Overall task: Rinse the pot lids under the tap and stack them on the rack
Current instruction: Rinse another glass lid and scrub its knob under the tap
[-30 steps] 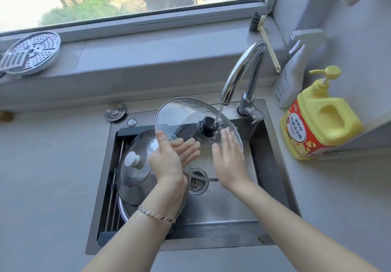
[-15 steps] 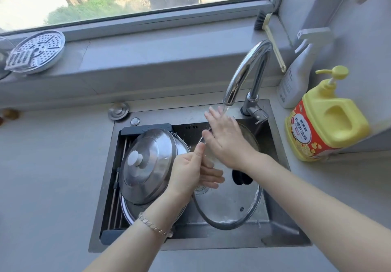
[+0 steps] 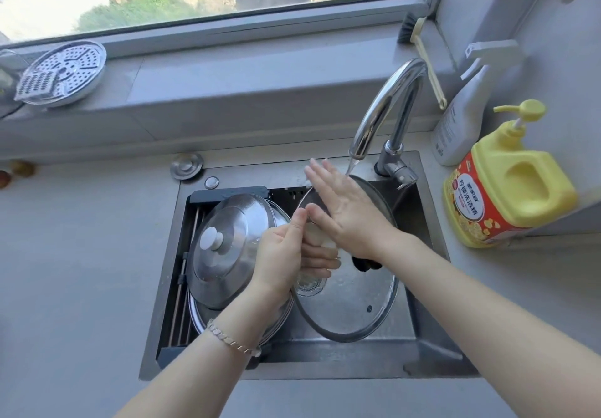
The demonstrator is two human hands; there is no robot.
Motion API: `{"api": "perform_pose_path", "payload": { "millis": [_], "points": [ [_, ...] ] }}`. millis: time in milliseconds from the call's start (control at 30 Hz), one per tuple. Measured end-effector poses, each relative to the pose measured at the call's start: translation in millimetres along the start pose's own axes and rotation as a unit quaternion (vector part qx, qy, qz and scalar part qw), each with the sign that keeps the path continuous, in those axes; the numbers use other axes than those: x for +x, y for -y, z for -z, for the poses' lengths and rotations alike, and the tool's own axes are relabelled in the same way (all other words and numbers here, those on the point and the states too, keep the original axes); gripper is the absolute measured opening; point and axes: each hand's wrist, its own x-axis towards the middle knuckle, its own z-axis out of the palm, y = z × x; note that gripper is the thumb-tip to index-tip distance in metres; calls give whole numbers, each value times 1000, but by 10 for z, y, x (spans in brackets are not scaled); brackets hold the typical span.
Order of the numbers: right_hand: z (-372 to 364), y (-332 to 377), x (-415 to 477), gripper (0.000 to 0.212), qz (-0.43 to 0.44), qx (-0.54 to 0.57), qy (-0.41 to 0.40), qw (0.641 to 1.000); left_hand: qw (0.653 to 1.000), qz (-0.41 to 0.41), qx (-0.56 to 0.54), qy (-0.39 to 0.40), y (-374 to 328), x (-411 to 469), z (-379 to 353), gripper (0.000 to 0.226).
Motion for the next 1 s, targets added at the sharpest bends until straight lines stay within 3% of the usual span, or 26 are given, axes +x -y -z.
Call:
{"api": "perform_pose_path", "payload": {
  "millis": [133,200,333,433,500,600,667,733,833,1000],
  "points": [
    [61,-370,58,62,-182,118,32,976,998,0,-45,-44,-5,-25,59,46],
    [61,-406,-8,54,-194,120,9,974,996,-10,-55,-73,-44,-12,100,46],
    [70,-139,-137,28,-132,74,-22,988,992,-33,-50,-110,-161,67,125,48],
    [-12,22,-109,25,-117,14,-86,989,992,-35,-52,-113,-209,100,89,48],
    [-41,52,-48,27,-152,-37,-104,982,991,-34,-57,-115,-219,111,59,47],
    [-33,62,88,32,-262,-36,-51,963,990,-34,-63,-119,-221,135,5,47],
    [-18,36,186,38,-341,46,-9,939,990,-42,-57,-120,-231,151,-22,45],
    [24,4,222,35,-368,176,0,913,989,-48,-60,-123,-255,163,-10,45],
    [123,-75,165,27,-334,413,-15,847,988,-45,-74,-125,-316,195,92,47],
    [189,-157,92,20,-295,623,-19,724,988,-21,-105,-109,-366,270,202,48]
  ]
}}
